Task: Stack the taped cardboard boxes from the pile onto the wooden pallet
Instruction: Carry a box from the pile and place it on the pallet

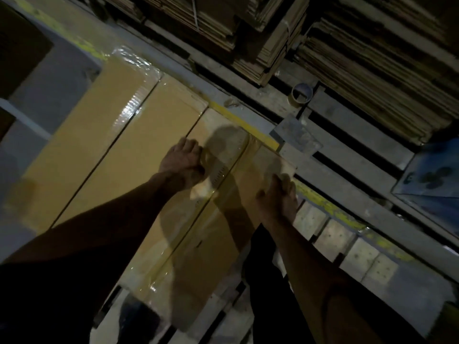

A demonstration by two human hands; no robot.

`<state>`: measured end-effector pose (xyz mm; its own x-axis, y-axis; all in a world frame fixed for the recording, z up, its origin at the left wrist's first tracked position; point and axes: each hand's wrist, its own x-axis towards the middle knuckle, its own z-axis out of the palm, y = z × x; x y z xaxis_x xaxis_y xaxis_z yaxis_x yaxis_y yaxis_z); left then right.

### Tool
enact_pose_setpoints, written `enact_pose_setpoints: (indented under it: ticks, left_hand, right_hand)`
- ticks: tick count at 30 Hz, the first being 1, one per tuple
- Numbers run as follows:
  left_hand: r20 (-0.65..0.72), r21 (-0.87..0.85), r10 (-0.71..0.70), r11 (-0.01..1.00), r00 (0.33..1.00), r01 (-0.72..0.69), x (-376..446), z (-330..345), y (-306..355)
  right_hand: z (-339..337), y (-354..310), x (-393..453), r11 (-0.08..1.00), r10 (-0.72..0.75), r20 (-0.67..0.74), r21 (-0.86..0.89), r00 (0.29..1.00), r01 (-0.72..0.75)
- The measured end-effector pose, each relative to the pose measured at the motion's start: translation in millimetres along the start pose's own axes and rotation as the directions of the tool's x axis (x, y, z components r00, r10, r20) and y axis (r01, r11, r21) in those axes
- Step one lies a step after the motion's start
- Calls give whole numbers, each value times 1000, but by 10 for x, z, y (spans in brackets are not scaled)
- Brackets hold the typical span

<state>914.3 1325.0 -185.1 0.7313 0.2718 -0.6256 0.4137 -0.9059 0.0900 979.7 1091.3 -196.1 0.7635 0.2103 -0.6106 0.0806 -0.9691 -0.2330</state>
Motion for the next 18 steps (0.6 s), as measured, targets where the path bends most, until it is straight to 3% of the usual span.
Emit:
enact_pose_setpoints:
  ticks: [3,7,13,18]
  left_hand:
    - [50,-38,-40,998,998,42,-725,88,-80]
    - [18,-93,-31,995,999,33,-1612,188,-332]
    - [-96,-111,62,991,993,-72,-3055,96,-611]
    - [-151,-135,148,976,977,-169,-4132,137,-820]
  right_hand:
    - [20,-89,-529,1000,5,68,30,998,-7]
    - [-9,-252,-1372,998,-6,106,60,994,-1]
    - [-14,-554,-3061,995,41,-76,91,996,-33]
    - [182,-663,-4358,981,131,-76,154,988,-118]
